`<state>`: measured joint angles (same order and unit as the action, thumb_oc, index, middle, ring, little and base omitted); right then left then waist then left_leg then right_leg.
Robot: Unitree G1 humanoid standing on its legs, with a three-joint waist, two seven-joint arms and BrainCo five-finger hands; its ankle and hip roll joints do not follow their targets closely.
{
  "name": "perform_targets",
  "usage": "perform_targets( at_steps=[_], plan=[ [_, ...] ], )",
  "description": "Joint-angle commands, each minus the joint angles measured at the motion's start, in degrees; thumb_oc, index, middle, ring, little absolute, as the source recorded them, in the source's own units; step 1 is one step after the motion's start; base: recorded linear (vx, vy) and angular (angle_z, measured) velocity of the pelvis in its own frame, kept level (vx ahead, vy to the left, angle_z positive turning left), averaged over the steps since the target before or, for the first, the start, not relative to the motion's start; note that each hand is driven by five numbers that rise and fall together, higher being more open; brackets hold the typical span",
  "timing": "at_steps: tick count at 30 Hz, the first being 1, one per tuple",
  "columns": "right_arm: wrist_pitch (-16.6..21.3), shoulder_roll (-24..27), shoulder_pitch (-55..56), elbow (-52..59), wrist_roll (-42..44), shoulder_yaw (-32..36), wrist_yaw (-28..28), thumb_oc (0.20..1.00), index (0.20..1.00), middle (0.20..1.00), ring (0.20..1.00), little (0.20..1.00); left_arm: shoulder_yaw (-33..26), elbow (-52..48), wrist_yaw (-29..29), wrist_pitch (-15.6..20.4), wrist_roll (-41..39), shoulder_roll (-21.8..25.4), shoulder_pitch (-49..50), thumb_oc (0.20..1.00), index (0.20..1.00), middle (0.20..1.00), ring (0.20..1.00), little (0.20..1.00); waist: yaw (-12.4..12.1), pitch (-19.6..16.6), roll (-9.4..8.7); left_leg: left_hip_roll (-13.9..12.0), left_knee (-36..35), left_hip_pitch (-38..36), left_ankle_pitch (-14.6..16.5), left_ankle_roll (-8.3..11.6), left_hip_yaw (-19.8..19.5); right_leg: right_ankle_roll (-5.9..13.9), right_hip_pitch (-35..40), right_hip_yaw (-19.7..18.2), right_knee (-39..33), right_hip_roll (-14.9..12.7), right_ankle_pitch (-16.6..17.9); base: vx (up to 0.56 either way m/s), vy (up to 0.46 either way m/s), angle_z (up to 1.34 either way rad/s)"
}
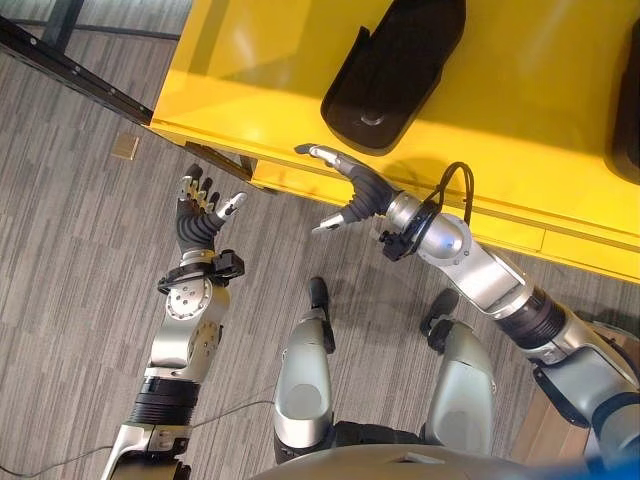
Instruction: Move parts from the plastic box to the shelf.
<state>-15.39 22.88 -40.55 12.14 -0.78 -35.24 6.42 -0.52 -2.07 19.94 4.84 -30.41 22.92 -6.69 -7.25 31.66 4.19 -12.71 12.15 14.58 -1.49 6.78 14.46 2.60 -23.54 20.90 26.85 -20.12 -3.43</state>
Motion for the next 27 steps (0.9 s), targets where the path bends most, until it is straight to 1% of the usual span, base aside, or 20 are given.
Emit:
perform_targets(
  at_steps=[1, 4, 9, 10, 11, 12, 17, 18, 20, 21, 27],
  plan=[
    [0.6, -2.7, -2.8, 1.3, 1.1, -0.3, -1.8, 1.000, 1.000, 1.000, 1.000, 1.000, -0.3, -6.1, -0.8, 2.1, 0.2, 1.6, 1.3, 1.000, 1.000, 1.000, 1.000, 1.000, -0.6, -1.9, 0.58, -1.9, 0.9, -0.3, 2.2, -1.45, 4.8, 4.92, 2.9, -0.5, 0.0, -1.9, -3.4, 0.00, 0.000, 0.00],
    [-2.0, -2.6, -2.6, -1.2, 0.4, -0.1, -4.2, 1.000, 1.000, 1.000, 1.000, 1.000, -0.3, -6.1, -0.5, 1.6, -0.4, 1.6, 1.2, 1.000, 1.000, 1.000, 1.000, 1.000, -0.7, -1.9, 0.60, -1.8, 0.7, -0.4, 2.2, -1.50, 4.8, 4.85, 3.0, -0.4, 0.0, -1.9, -3.5, 0.00, 0.000, 0.00],
    [-2.8, -2.9, -2.4, -4.2, -0.7, 0.5, -6.6, 1.000, 1.000, 1.000, 1.000, 1.000, -0.2, -5.6, -1.1, 1.7, -0.1, 1.2, 1.1, 1.000, 1.000, 1.000, 1.000, 1.000, -0.6, -1.9, 0.52, -1.8, 0.7, -0.3, 2.1, -1.51, 4.8, 4.73, 3.0, -0.3, 0.0, -1.8, -3.5, 0.00, 0.000, 0.00],
    [-2.9, -2.6, -2.1, -5.0, -0.8, 1.1, -8.3, 1.000, 1.000, 1.000, 1.000, 1.000, -0.1, -5.8, -1.0, 1.7, 0.2, 1.1, 1.0, 1.000, 1.000, 1.000, 1.000, 1.000, -0.5, -1.9, 0.46, -1.8, 0.6, -0.4, 2.1, -1.51, 4.8, 4.71, 3.0, -0.4, -0.1, -1.7, -3.5, 0.08, -0.003, 0.01],
    [-2.9, -2.5, -1.9, -5.2, -0.7, 1.3, -8.9, 1.000, 1.000, 1.000, 1.000, 1.000, 0.0, -5.8, -1.0, 1.6, 0.3, 1.1, 1.1, 1.000, 1.000, 1.000, 1.000, 1.000, -0.5, -1.9, 0.37, -1.6, 0.8, -1.1, 3.1, -0.96, 4.2, 5.35, 3.6, -0.9, 0.3, -1.9, -4.5, 0.00, 0.000, 0.00],
    [-2.3, -2.0, -1.4, -6.6, -0.2, 2.7, -11.9, 1.000, 1.000, 1.000, 1.000, 1.000, -0.1, -6.0, -0.7, 1.3, 0.2, 1.2, 0.9, 1.000, 1.000, 1.000, 1.000, 1.000, -0.2, -1.9, 0.41, -1.8, 0.7, -0.5, 2.1, -1.53, 4.8, 4.69, 3.0, -0.5, 0.0, -1.7, -3.6, 0.02, -0.003, 0.03],
    [-1.5, -1.6, -0.9, -8.4, 0.4, 5.6, -13.7, 1.000, 1.000, 1.000, 1.000, 1.000, -0.3, -5.7, -1.1, 1.2, 0.0, 0.9, 0.9, 1.000, 1.000, 1.000, 1.000, 1.000, 0.2, -1.9, 0.36, -1.8, 0.9, -0.4, 2.2, -1.50, 4.9, 4.49, 2.8, -0.9, 0.1, -1.5, -3.5, -0.01, -0.001, 0.01],
    [-1.6, -1.4, -0.7, -8.9, 1.7, 6.7, -14.4, 1.000, 1.000, 1.000, 1.000, 1.000, -0.3, -5.9, -1.4, 0.7, -0.8, 0.9, 0.8, 1.000, 1.000, 1.000, 1.000, 1.000, 0.4, -1.9, 0.38, -1.8, 1.0, -0.3, 2.3, -1.48, 4.8, 4.40, 2.8, -1.0, 0.1, -1.3, -3.6, 0.00, 0.000, 0.00],
    [-1.6, -1.5, -0.4, -9.1, 2.5, 7.3, -15.1, 1.000, 1.000, 1.000, 1.000, 1.000, -0.3, -5.9, -1.2, 0.6, -1.2, 0.9, 0.8, 1.000, 1.000, 1.000, 1.000, 1.000, 0.5, -1.9, 0.37, -1.8, 1.2, -0.2, 2.4, -1.57, 4.7, 4.32, 2.7, -1.2, 0.3, -1.3, -3.6, 0.00, 0.000, 0.00],
    [-1.8, -1.7, 0.0, -9.3, 3.6, 8.1, -16.6, 1.000, 1.000, 1.000, 1.000, 1.000, -0.3, -6.1, -0.8, 0.3, -1.0, 0.7, 0.8, 1.000, 1.000, 1.000, 1.000, 1.000, 0.6, -1.9, 0.31, -1.7, 1.3, -0.2, 2.6, -1.63, 4.7, 4.28, 2.5, -1.4, 0.3, -1.2, -3.7, 0.00, 0.000, 0.00],
    [-1.7, -2.2, 1.9, -10.3, 4.3, 9.6, -18.7, 1.000, 1.000, 1.000, 1.000, 1.000, -0.3, -6.3, -1.0, -0.1, -1.0, 0.5, 0.7, 1.000, 1.000, 1.000, 1.000, 1.000, 1.3, -1.9, 0.24, -1.7, 1.7, -0.1, 2.9, -1.70, 5.0, 4.15, 2.2, -1.9, 0.6, -1.0, -3.8, 0.00, 0.000, 0.00]
  ],
)
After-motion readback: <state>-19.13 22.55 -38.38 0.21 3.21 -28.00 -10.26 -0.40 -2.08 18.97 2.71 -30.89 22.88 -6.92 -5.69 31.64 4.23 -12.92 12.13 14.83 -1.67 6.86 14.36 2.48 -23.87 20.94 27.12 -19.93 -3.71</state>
